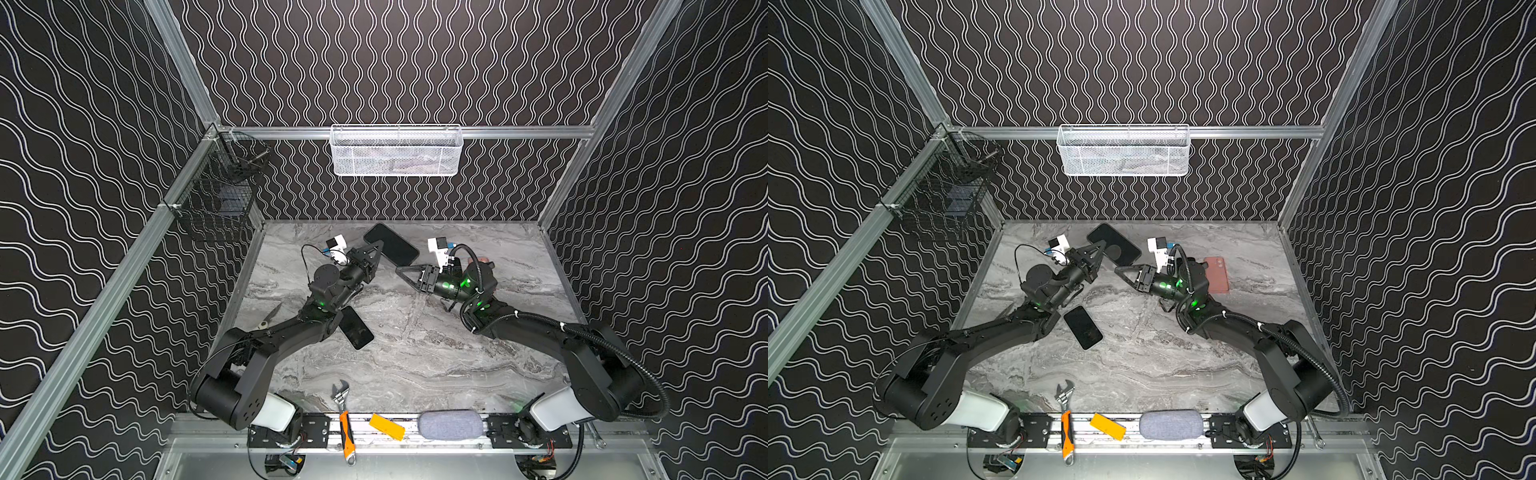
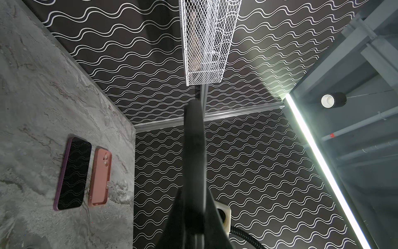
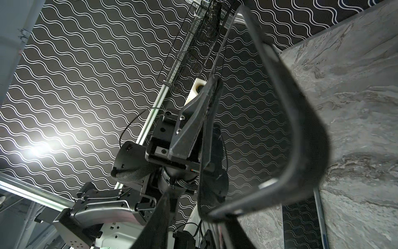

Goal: Take the phone out of the phone case
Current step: Remove the phone case from the phone.

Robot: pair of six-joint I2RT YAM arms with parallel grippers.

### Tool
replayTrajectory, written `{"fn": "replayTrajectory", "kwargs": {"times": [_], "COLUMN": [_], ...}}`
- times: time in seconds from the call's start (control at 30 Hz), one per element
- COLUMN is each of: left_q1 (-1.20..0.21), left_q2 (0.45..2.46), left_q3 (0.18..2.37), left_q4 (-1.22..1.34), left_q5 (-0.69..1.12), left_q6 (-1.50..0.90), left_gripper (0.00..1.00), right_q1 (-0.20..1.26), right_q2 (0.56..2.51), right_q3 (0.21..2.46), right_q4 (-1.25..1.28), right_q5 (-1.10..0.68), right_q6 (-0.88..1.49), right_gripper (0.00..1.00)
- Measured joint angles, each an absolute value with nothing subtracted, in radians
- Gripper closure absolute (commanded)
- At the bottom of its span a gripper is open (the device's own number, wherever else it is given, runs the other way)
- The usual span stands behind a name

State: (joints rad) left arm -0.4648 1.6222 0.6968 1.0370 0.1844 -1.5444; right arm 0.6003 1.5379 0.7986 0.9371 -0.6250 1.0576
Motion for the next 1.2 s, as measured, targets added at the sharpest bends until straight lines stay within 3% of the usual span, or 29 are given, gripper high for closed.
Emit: {"fn": "replayTrajectory", "kwargs": {"times": [0.5,1.2], "left_q1": [-0.467,-0.502], "left_q2": [1.631,1.571], "left_q3": [0.696,0.675], "left_q4": [1.052,0.97], "left_q5": [0.174,0.132], "left_q6": [-1.549,-1.637], "left_gripper": [1.0,1.0], "right_q1": [0.603,0.645], "right_q2": [1.56,1.521], "right_q3": [0.801,0.713], "right_q4": [0.939,0.982], "right_q5": [-0.609,-0.467], "right_q6": [1.053,0.765], "right_gripper": [0.93,0.99]}}
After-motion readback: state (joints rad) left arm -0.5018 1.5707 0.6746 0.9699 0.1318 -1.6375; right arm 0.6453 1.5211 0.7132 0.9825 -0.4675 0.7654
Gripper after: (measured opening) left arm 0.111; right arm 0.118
